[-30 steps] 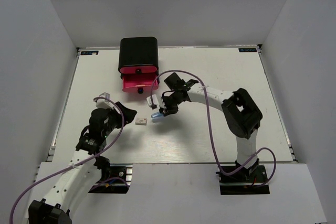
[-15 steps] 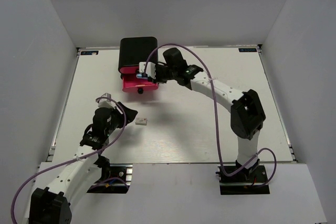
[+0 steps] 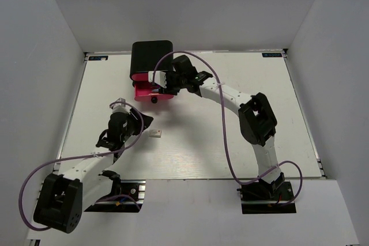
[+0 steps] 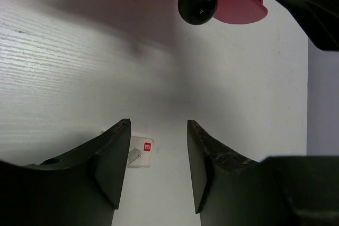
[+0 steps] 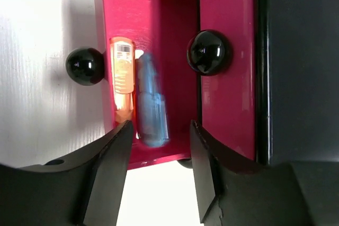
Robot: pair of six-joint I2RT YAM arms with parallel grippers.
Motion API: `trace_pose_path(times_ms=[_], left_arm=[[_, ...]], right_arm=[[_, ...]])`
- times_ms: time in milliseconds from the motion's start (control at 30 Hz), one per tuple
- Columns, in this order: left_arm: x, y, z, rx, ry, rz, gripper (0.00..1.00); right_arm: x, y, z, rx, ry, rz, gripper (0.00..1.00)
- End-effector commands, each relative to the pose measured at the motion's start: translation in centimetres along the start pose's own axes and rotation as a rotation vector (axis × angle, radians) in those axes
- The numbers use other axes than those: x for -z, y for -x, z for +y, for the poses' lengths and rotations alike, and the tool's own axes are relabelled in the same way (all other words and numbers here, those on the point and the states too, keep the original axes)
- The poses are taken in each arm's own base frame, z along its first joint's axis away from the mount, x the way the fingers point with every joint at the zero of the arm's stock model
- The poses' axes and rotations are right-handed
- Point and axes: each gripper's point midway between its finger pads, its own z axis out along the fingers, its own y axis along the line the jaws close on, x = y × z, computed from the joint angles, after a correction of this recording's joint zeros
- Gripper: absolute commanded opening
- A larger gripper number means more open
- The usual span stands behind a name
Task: Sort the stationery into containers
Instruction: Place the stationery in the drawer, then close the drawer in the storage box.
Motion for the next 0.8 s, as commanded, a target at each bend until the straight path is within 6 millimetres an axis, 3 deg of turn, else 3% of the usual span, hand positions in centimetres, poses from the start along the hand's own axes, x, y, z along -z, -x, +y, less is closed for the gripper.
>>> trace_pose_path(times_ms=[0, 233, 300, 333, 400, 433, 467, 500, 533, 567, 667, 767], left_arm=[[-1.0, 2.5, -2.1, 0.014, -0.056, -0.059, 0.57], [-3.5, 3.4, -3.5, 0.056, -0.1, -0.065, 0.37], [-4.4, 3.6, -3.9, 0.069, -0.106, -0.055, 0.32], [-4.8, 3.7, -4.0, 0.069, -0.106, -0.056, 0.3], [-5.7, 3.8, -4.0, 0.081, -0.094, -0.044, 0.26], [-6.0, 4.0, -3.9, 0.093, -0.085, -0.047, 0.25], [-6.4, 4.5, -4.4, 0.092, -0.091, -0.053, 0.22], [-6.7, 4.6, -4.3, 0.093, -0.082, -0.057, 0.22], [-7.2, 4.6, -4.3, 0.105, -0.072, -0.048, 0.2], [-7.5, 4.8, -4.1, 0.107, -0.055, -0.054, 0.19], [-8.4, 4.5, -3.8, 0.129, -0.025, -0.04, 0.18], [-8.8, 5.3, -3.9, 0.144, -0.012, -0.061, 0.18]], right_arm=[[1.9, 3.3, -2.3, 0.018, -0.068, -0.07, 0.54], [6.1, 6.3, -3.7, -0.034, -0.121, -0.134, 0.48], [7.9, 7.0, -3.4, -0.067, -0.135, -0.159, 0.35], [8.2, 6.1, -3.0, -0.084, -0.131, -0.15, 0.3], [10.7, 6.8, -3.9, -0.105, -0.179, -0.177, 0.21], [10.3, 5.4, -2.4, -0.132, -0.158, -0.156, 0.21], [12.1, 5.7, -3.2, -0.131, -0.193, -0.165, 0.21], [12.5, 5.4, -3.2, -0.145, -0.203, -0.167, 0.21], [12.1, 3.7, -1.6, -0.171, -0.179, -0.136, 0.2], [13.5, 3.7, -2.1, -0.171, -0.208, -0.139, 0.2], [14.4, 1.2, -0.8, -0.213, -0.209, -0.102, 0.2], [15.3, 0.1, -0.4, -0.239, -0.222, -0.091, 0.2]])
